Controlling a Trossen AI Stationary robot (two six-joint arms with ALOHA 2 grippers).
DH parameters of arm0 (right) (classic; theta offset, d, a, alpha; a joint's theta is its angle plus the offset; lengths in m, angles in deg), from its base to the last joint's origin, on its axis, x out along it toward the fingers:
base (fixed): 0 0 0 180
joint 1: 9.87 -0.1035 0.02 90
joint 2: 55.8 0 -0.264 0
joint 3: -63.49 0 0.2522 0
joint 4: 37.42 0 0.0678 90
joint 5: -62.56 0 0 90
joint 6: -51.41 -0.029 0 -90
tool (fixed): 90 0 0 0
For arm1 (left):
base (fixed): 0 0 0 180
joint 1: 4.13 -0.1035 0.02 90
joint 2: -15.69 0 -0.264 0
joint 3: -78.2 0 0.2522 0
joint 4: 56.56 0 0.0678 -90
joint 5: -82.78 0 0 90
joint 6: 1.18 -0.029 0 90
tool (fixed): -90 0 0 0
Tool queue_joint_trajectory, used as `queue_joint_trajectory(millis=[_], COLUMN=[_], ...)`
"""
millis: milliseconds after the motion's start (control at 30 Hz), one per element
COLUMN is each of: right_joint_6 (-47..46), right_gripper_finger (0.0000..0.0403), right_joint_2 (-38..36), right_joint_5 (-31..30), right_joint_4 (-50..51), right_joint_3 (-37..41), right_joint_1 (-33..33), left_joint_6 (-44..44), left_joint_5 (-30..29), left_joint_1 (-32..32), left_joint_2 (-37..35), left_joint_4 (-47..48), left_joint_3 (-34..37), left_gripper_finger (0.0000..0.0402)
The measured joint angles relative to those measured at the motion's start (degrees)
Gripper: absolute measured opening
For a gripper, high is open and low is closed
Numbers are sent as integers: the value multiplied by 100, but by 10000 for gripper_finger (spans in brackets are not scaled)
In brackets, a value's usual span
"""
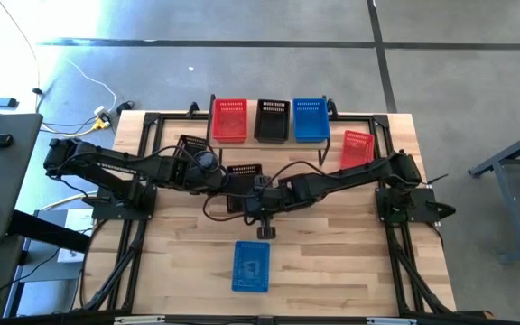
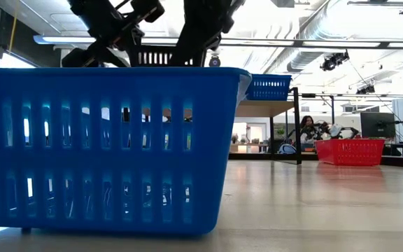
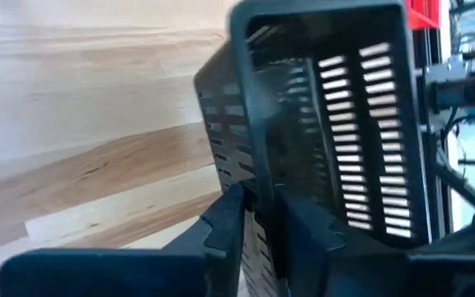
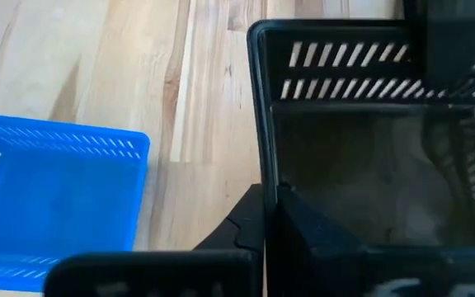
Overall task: Stack baskets on shelf by color
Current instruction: Stack the bottom black bin on top of the black bin on the shelf
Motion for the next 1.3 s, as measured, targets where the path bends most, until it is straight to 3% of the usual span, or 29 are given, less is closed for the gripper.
queue_joint_trajectory(millis=[367,900,1300], right_joint_6=[-1026,-2210,-2595], right_gripper_finger=[0,0,0], right_joint_2=[2,-55,-496], right_joint_5=[153,253,-96], right_joint_4=[433,1147,1147], right_joint_3=[0,0,0], right_joint_1=[19,-73,-219], left_joint_6=[-1234,-3691,-4849], left_joint_5=[344,996,1005], left_joint_1=[-216,-523,-534], left_joint_2=[-7,-216,-1128], left_joint_4=[2,31,360], left_joint_3=[-4,-20,-9], left_gripper_finger=[123,107,106])
